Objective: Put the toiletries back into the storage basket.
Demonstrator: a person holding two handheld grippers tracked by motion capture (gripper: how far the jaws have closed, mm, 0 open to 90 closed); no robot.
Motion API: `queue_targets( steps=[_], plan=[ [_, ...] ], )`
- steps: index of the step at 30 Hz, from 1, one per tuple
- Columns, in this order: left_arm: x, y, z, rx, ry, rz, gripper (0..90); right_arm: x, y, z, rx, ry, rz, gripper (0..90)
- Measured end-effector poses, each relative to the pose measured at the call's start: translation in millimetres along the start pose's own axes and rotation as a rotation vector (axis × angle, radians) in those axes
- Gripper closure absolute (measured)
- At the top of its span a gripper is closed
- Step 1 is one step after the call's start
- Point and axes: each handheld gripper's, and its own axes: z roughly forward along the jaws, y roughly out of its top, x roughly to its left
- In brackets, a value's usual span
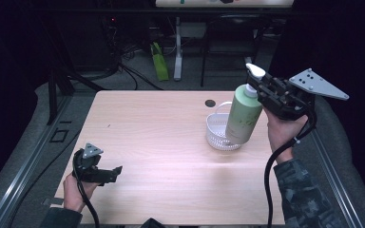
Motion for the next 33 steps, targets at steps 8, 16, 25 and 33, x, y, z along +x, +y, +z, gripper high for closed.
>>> queue_targets(
  steps=[8, 16, 25, 33],
  plan=[
    [0.3, -0.4, 0.1, 0.002, 0.001, 0.0, 0.0, -2.5, 7.4, 3.5, -0.012, -0.007, -0.01, 66.8],
    [-0.3, -0.3, 0.1, 0.002, -0.002, 0.0, 0.0, -6.3, 12.7, 8.2, -0.017, -0.018, -0.006, 66.8],
    [0.5, -0.4, 0.4, 0.006, -0.005, -0.001, 0.0, -12.2, 16.9, 19.2, -0.003, -0.03, -0.01, 66.8],
    [0.6, -0.5, -0.8, 0.005, -0.007, 0.004, 0.0, -14.1, 18.0, 30.3, 0.007, -0.036, -0.01, 66.8]
  ],
)
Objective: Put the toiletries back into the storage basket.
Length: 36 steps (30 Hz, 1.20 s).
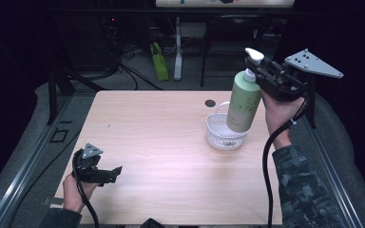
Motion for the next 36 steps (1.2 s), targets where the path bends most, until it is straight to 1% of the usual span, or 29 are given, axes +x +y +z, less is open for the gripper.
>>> queue_targets(
  steps=[8, 17, 21, 25, 36],
  plan=[
    [-0.6, -0.1, 0.6, -0.002, -0.002, 0.001, 0.0, -1.1, -0.4, 9.5, 0.002, -0.001, 0.01, 66.8],
    [-0.9, -0.3, 1.1, 0.006, -0.01, 0.007, 0.0, -3.8, 0.4, 17.4, -0.002, -0.008, 0.02, 66.8],
    [-0.8, -0.6, 1.3, 0.005, -0.01, 0.001, 0.0, -5.7, 0.8, 21.7, 0.002, -0.01, 0.021, 66.8],
    [-0.9, -0.5, 1.1, 0.006, -0.011, 0.005, 0.0, -7.3, 0.2, 24.3, 0.007, -0.016, 0.018, 66.8],
    [-1.1, -0.5, 1.6, 0.007, -0.011, 0.003, 0.0, -13.4, -5.2, 28.5, 0.017, -0.03, 0.03, 66.8]
  ],
)
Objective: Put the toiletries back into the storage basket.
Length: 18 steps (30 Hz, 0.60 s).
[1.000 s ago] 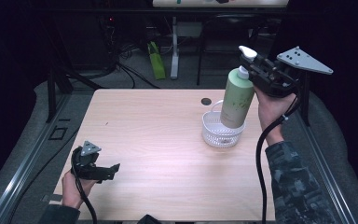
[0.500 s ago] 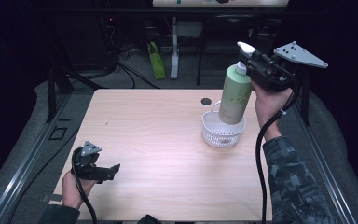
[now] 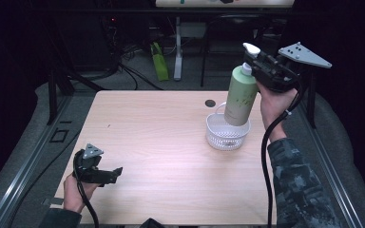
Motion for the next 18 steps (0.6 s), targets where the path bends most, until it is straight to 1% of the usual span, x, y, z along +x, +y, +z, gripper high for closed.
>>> queue_targets(
  steps=[4, 7, 9, 14, 18],
  plan=[
    [-0.1, 0.0, 0.0, 0.0, -0.002, 0.001, 0.0, -1.0, -4.1, 4.4, 0.007, -0.003, 0.008, 66.8],
    [0.0, 0.0, -0.1, -0.001, -0.001, 0.004, 0.0, -1.0, -5.8, 6.3, 0.014, -0.003, 0.005, 66.8],
    [-0.1, -0.1, -0.1, -0.002, -0.001, -0.001, 0.0, -1.6, -8.1, 8.5, 0.016, -0.002, 0.007, 66.8],
    [0.3, -0.2, -0.2, -0.001, -0.002, -0.001, 0.0, -2.9, -13.6, 13.1, 0.029, -0.005, 0.016, 66.8],
    [0.3, -0.3, -0.4, -0.003, -0.002, -0.001, 0.0, -3.2, -16.1, 14.6, 0.03, -0.007, 0.02, 66.8]
  ],
)
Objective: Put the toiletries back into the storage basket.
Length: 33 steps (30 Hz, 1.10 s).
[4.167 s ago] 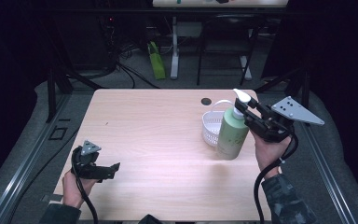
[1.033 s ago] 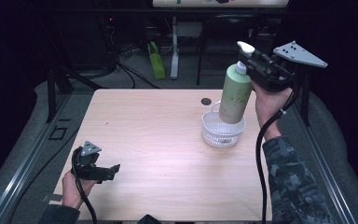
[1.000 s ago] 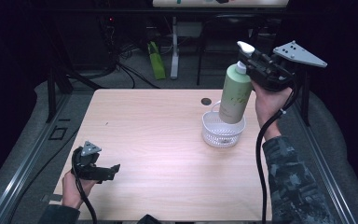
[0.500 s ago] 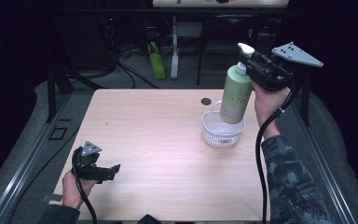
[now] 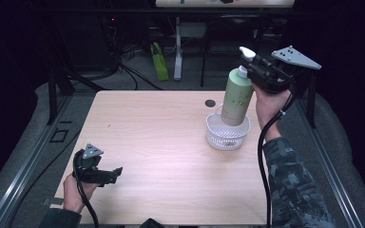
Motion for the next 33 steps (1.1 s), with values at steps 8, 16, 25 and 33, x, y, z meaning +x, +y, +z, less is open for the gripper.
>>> queue_targets(
  steps=[8, 16, 25, 33],
  plan=[
    [-0.2, 0.2, 0.0, 0.003, 0.0, 0.003, 0.0, -1.5, -9.4, 4.6, 0.014, -0.005, 0.002, 66.8],
    [-0.2, 0.1, -0.2, 0.001, 0.0, 0.002, 0.0, -1.2, -15.2, 9.9, 0.022, -0.003, 0.0, 66.8],
    [0.3, -0.4, -0.7, 0.001, 0.0, -0.002, 0.0, 0.2, -19.2, 12.2, 0.009, -0.002, -0.002, 66.8],
    [-0.1, -0.2, -0.3, 0.001, 0.001, 0.0, 0.0, -1.9, -32.2, 14.5, 0.019, -0.008, 0.003, 66.8]
  ],
)
